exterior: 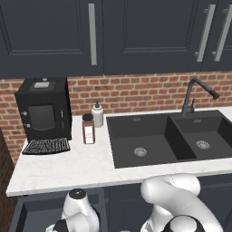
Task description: Pick the ladle from the drawer and place it on the counter.
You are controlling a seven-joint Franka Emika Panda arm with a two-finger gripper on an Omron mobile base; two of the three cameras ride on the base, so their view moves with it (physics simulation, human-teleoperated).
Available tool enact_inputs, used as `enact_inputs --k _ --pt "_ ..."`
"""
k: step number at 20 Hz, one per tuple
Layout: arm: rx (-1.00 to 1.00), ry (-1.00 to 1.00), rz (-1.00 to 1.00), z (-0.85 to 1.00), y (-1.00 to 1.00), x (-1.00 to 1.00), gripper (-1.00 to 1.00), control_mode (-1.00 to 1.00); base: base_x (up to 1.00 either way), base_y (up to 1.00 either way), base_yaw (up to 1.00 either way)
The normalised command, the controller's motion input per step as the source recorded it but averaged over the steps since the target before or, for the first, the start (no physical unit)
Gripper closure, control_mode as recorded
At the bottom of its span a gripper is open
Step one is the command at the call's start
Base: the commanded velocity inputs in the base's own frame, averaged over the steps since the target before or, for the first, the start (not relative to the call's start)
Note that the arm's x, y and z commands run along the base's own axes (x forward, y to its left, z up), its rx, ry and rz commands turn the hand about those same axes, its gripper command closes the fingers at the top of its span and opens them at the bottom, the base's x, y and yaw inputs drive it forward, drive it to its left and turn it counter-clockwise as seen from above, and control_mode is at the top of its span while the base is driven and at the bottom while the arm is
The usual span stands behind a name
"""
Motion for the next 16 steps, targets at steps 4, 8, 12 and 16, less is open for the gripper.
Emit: enact_inputs --k 4,8,12,16 --pt "0.0 -0.04 -0.02 0.97 -0.36 -0.48 1.0 -1.0 0.0 0.0 0.0" --pt "0.0 -0.02 -0.02 1.0 -0.43 -0.45 1.0 -1.0 0.0 0.0 0.0" --pt "0.0 0.0 -0.04 1.0 -0.44 -0.31 1.0 -1.0 0.0 0.0 0.0" --pt "0.0 -0.01 -0.08 0.99 -0.49 0.0 1.0 -1.0 0.0 0.0 0.0"
